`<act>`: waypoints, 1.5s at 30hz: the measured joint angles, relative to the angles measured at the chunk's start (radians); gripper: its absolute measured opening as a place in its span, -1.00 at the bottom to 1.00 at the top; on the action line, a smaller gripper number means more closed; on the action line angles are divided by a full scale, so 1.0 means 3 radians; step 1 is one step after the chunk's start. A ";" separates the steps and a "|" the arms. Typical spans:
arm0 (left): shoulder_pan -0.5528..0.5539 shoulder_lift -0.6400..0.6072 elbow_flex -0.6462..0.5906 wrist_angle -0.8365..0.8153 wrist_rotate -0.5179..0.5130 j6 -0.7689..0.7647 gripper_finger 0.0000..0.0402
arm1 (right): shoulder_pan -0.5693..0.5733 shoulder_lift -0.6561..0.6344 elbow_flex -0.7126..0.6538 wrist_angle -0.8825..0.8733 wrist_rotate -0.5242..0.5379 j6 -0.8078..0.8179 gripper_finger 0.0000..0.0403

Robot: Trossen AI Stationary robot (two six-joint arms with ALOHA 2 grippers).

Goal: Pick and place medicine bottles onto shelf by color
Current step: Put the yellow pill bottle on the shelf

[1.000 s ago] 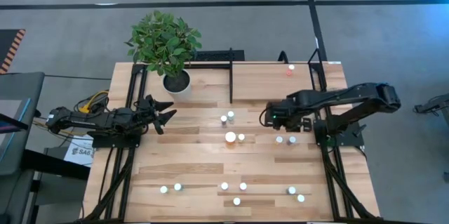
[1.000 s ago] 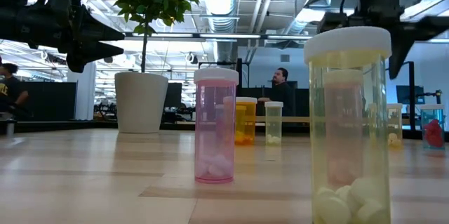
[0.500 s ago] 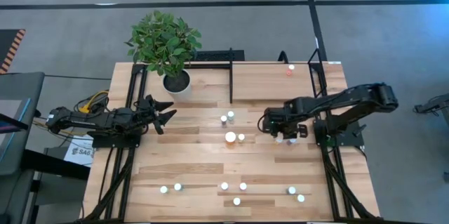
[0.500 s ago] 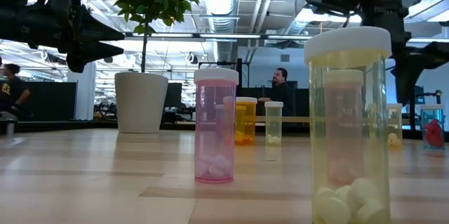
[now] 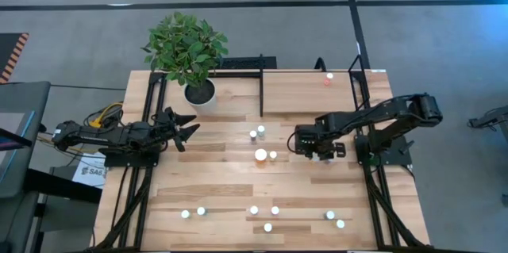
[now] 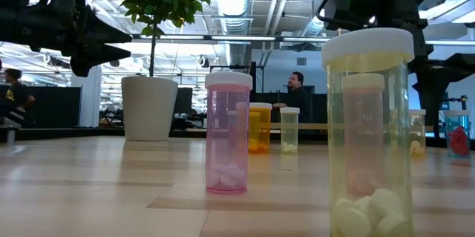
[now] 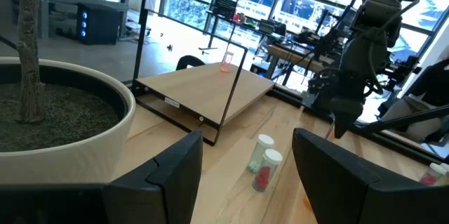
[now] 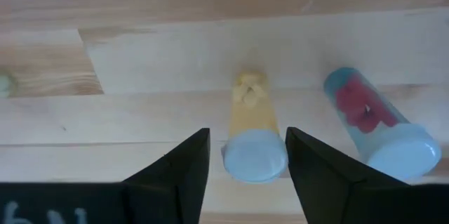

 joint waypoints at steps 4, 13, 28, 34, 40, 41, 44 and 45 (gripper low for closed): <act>0.0001 0.0001 0.0001 0.0000 0.0000 0.0000 0.04 | -0.0017 0.0000 0.0000 0.0021 0.0008 0.0002 -0.13; 0.0001 0.0000 0.0001 0.0000 0.0000 0.0000 0.04 | -0.0076 -0.0019 0.0001 0.0032 0.0005 0.0007 -0.23; -0.0001 -0.0001 0.0001 -0.0001 0.0000 0.0000 0.04 | -0.0867 -0.0470 0.0021 -0.0346 0.0016 -0.0131 -0.23; 0.0001 0.0001 0.0001 0.0000 0.0000 0.0000 0.04 | -0.1546 -0.0522 0.0363 -0.0916 0.0269 -0.0255 -0.23; 0.0000 0.0001 0.0001 -0.0001 0.0001 0.0000 0.04 | -0.2160 -0.0498 0.0708 -0.1209 0.0582 -0.0251 -0.23; 0.0000 0.0000 0.0000 0.0000 0.0000 0.0000 0.04 | -0.2252 -0.0498 0.0722 -0.1208 0.0613 -0.0224 -0.23; 0.0000 0.0001 0.0001 -0.0001 0.0001 0.0000 0.04 | -0.2529 -0.0493 0.0735 -0.1193 0.0637 -0.0029 -0.23; 0.0000 0.0001 0.0000 0.0001 0.0000 0.0000 0.04 | -0.2609 -0.0473 0.0735 -0.1187 0.0637 0.0055 -0.23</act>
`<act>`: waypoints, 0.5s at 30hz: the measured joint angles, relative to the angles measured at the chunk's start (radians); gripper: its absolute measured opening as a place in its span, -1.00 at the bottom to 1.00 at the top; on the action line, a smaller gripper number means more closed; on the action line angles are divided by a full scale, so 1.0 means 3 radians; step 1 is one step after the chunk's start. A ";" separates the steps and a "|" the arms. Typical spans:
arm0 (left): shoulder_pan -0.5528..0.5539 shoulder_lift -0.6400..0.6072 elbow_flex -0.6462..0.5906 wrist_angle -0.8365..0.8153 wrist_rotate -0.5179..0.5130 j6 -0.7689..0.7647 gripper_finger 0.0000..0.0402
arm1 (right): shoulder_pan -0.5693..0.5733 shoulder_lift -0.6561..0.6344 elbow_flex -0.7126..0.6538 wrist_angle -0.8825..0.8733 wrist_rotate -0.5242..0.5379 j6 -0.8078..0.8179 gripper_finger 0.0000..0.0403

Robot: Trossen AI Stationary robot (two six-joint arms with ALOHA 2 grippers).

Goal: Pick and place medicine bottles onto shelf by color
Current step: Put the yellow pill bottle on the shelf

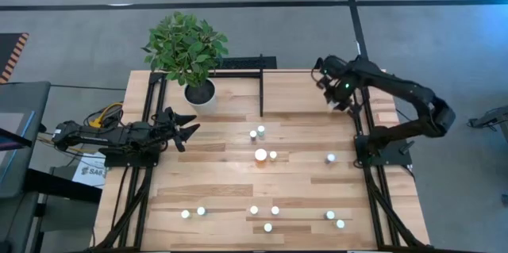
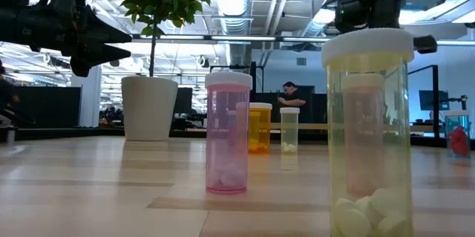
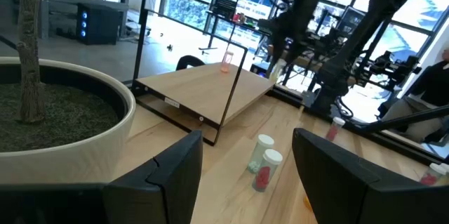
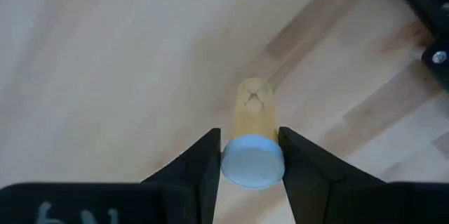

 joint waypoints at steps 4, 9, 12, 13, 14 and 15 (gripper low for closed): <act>0.0001 0.0000 0.0000 -0.0001 0.0001 0.0000 0.04 | -0.0242 0.0097 -0.0003 0.0092 0.0010 0.0258 -0.23; 0.0001 -0.0001 0.0000 -0.0001 0.0000 0.0000 0.04 | -0.0458 0.0220 -0.0003 0.0382 0.0024 0.0445 -0.23; 0.0000 -0.0001 0.0000 -0.0001 0.0000 0.0000 0.04 | -0.0571 0.0305 -0.0003 0.0487 0.0025 0.0506 -0.23; 0.0000 -0.0001 0.0000 0.0000 0.0000 0.0000 0.04 | -0.0606 0.0337 -0.0003 0.0491 0.0025 0.0506 -0.23; 0.0000 0.0000 0.0000 -0.0001 0.0001 0.0000 0.04 | -0.0642 0.0365 -0.0003 0.0489 0.0024 0.0507 -0.23; 0.0001 0.0000 0.0001 -0.0001 0.0000 0.0000 0.04 | -0.0675 0.0389 -0.0003 0.0490 0.0024 0.0507 -0.22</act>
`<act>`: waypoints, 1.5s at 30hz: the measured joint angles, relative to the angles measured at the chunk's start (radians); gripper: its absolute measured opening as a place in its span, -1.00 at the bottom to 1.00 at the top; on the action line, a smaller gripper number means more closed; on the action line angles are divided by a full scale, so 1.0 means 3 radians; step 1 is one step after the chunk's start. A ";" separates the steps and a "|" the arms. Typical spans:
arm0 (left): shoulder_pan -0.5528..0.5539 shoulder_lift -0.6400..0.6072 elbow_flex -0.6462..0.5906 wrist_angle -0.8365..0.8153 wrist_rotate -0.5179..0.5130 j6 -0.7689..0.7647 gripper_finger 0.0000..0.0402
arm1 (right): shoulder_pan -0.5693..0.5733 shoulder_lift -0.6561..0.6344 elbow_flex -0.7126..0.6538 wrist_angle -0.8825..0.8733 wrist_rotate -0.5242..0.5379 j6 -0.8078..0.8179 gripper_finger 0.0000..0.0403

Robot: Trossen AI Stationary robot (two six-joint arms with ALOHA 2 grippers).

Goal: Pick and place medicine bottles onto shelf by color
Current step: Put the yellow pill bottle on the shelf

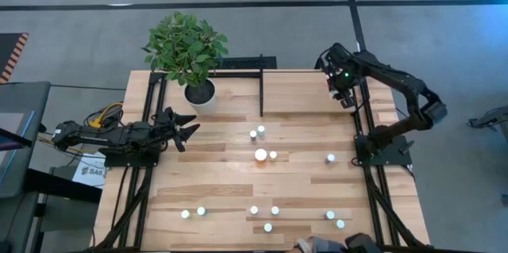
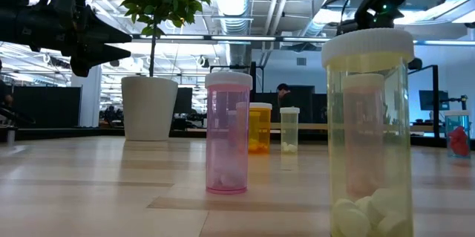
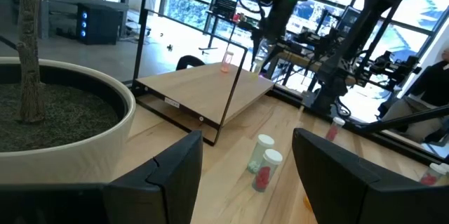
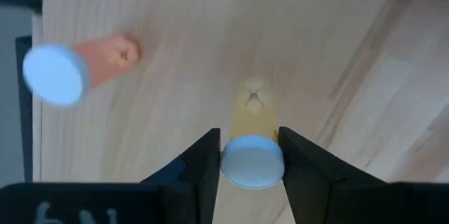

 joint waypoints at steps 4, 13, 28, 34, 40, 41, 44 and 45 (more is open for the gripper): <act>0.0000 -0.0001 0.0000 0.0000 0.0000 0.0000 0.04 | -0.0120 0.0028 0.0000 0.0007 0.0000 0.0004 -0.20; 0.0000 0.0000 -0.0001 0.0000 0.0000 0.0000 0.04 | -0.0270 0.0025 0.0000 0.0161 0.0037 0.0008 -0.19; 0.0000 -0.0001 0.0000 0.0000 0.0000 0.0000 0.04 | -0.0306 0.0025 0.0000 0.0282 0.0148 0.0175 -0.19; 0.0000 0.0000 0.0000 0.0000 0.0000 0.0000 0.04 | -0.0274 0.0025 0.0000 0.0276 0.0149 0.0187 -0.19; 0.0000 0.0000 0.0000 0.0001 0.0001 0.0000 0.04 | -0.0209 0.0025 0.0000 0.0299 0.0150 0.0289 -0.19; 0.0000 0.0000 0.0000 0.0000 0.0001 0.0000 0.04 | -0.0204 0.0025 0.0000 0.0300 0.0151 0.0294 -0.19; 0.0000 0.0000 0.0000 0.0001 0.0000 0.0000 0.04 | -0.0180 0.0026 0.0000 0.0328 0.0150 0.0296 -0.19; 0.0000 -0.0001 0.0000 0.0000 0.0000 0.0000 0.04 | -0.0168 0.0025 0.0000 0.0337 0.0150 0.0296 -0.19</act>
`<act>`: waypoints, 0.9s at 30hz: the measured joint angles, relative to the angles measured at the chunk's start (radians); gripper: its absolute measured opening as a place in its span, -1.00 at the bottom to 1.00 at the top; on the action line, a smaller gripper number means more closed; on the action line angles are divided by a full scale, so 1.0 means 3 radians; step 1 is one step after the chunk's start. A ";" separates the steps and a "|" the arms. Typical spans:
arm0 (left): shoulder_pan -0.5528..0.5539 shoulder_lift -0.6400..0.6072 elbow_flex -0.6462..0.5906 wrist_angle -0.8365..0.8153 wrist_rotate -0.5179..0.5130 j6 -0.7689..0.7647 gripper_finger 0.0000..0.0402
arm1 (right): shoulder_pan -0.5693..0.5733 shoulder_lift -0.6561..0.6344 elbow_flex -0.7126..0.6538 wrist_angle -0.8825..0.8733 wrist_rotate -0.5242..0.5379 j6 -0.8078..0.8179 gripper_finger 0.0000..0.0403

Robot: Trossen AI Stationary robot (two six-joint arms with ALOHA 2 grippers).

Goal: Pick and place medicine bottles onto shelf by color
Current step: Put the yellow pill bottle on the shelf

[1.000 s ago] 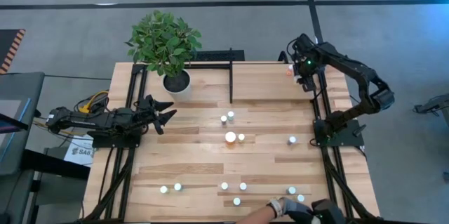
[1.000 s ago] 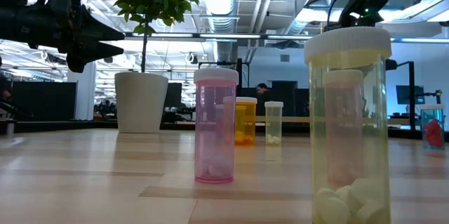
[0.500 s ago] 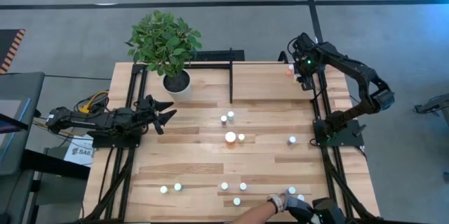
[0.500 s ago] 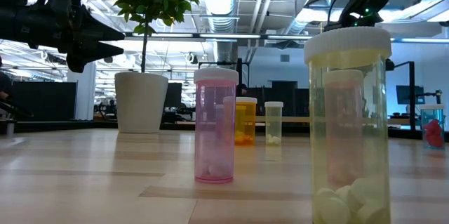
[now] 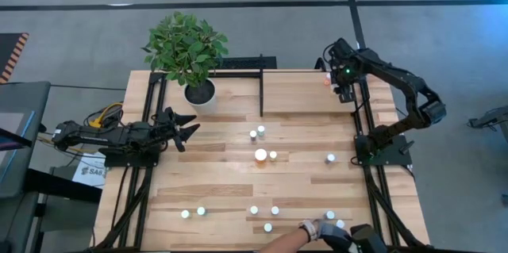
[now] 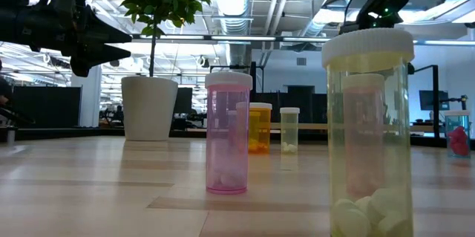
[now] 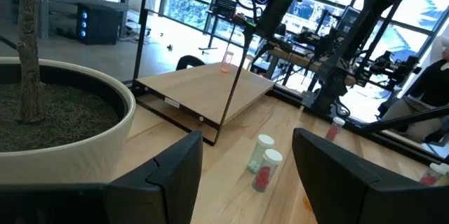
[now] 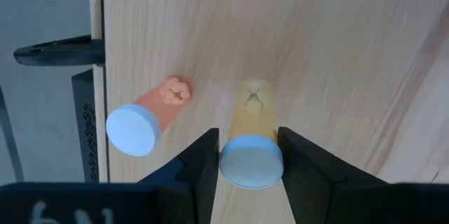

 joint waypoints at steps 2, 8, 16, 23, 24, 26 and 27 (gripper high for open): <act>0.0000 0.0000 0.0000 0.0001 0.0000 0.0000 0.04 | -0.0001 0.0001 0.0000 0.0021 0.0000 0.0000 -0.19; 0.0000 0.0000 0.0000 0.0001 0.0000 0.0000 0.04 | 0.0003 0.0001 0.0000 0.0043 0.0000 -0.0003 -0.19; -0.0001 0.0001 0.0000 0.0000 0.0000 0.0000 0.04 | 0.0085 0.0001 0.0000 0.0066 0.0050 -0.0343 -0.19; -0.0001 0.0001 0.0000 0.0001 0.0000 0.0000 0.04 | 0.0009 0.0001 0.0000 0.0158 0.0076 -0.1300 -0.19; -0.0001 0.0001 0.0001 0.0001 0.0000 0.0000 0.04 | 0.0009 0.0001 0.0000 0.0175 0.0076 -0.1472 -0.19; 0.0000 0.0000 0.0000 0.0001 0.0000 0.0000 0.04 | 0.0009 0.0001 0.0000 0.0209 0.0076 -0.1853 -0.19; 0.0000 0.0000 0.0000 0.0001 0.0000 0.0000 0.04 | 0.0011 0.0001 0.0000 0.0223 0.0075 -0.2065 -0.19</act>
